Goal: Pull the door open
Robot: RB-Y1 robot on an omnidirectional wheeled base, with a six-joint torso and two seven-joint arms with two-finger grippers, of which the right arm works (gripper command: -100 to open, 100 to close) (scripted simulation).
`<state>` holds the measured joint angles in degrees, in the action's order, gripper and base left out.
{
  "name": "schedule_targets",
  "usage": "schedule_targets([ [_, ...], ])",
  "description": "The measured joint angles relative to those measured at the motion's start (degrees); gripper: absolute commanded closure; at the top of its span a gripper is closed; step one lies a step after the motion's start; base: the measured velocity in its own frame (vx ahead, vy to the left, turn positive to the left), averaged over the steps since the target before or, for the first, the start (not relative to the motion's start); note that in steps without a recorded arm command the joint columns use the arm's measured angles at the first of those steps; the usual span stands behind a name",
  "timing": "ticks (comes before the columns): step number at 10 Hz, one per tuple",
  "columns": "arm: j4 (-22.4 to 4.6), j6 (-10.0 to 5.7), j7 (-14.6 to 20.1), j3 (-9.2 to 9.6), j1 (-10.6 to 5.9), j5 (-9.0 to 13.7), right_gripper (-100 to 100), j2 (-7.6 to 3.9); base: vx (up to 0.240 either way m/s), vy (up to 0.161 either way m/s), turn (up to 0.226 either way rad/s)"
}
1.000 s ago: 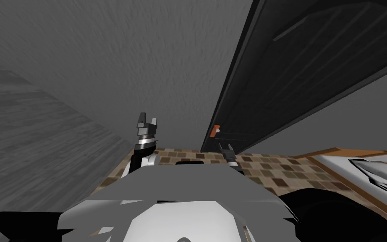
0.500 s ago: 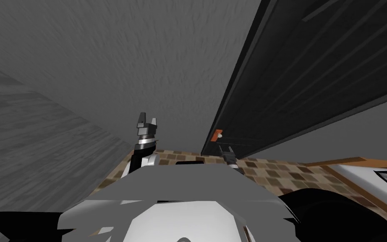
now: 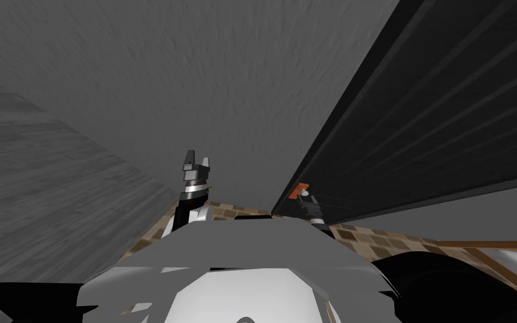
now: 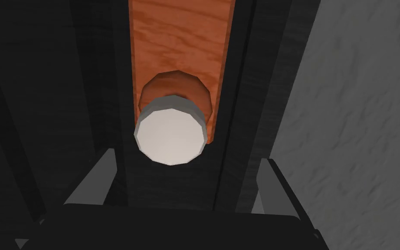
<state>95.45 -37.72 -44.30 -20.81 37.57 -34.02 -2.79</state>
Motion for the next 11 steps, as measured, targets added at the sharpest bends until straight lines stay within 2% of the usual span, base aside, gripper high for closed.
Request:
schedule_targets([
  [1, -0.49, 0.26, 0.20, -0.70, -0.46, 0.39, -100, 0.34, 0.097, -0.022, 0.035],
  [2, -0.54, 0.31, 0.25, -0.78, -0.54, 0.43, 100, 0.37, -0.010, -0.001, -0.035],
  [8, -0.67, 0.47, 0.21, -0.83, -0.37, 0.38, 100, 0.29, -0.023, 0.000, 0.005],
  [11, -1.17, 1.10, 3.14, 0.11, -1.21, 3.64, 100, -0.58, -0.077, -0.021, 0.063],
])
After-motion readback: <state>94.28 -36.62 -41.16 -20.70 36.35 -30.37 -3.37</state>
